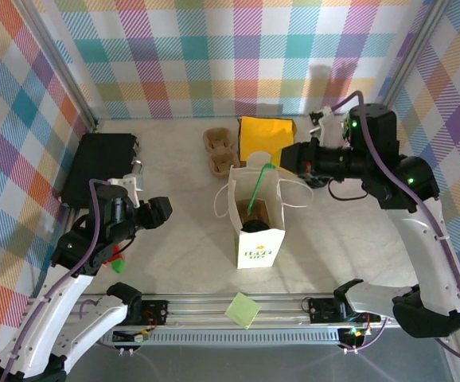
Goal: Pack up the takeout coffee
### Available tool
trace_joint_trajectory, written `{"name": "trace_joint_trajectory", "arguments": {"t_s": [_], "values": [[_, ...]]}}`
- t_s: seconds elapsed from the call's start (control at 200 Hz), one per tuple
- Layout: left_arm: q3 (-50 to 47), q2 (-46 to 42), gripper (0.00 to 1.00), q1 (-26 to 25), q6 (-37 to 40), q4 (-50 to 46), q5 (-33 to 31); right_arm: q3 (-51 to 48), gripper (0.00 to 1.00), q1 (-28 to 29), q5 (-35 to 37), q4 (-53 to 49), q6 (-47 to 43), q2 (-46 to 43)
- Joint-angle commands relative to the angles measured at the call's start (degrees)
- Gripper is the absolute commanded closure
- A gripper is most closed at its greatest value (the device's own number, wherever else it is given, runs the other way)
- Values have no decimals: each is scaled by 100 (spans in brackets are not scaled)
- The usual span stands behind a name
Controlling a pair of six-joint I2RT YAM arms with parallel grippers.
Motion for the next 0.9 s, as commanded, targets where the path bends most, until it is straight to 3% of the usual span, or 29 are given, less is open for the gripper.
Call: {"name": "trace_joint_trajectory", "arguments": {"t_s": [0.0,0.29,0.48,0.895], "values": [[-94,-61,41,65,-46,-90,125,-330,100,151,-32,89,2,-185],[-243,-110,41,70,-97,-90,147,-1109,100,619,-173,74,-387,-288],[-323,-165,42,67,-137,-55,156,-1462,100,800,120,109,-636,-360],[-398,-150,42,66,-146,-11,104,-556,100,792,1327,120,-1074,343]]}}
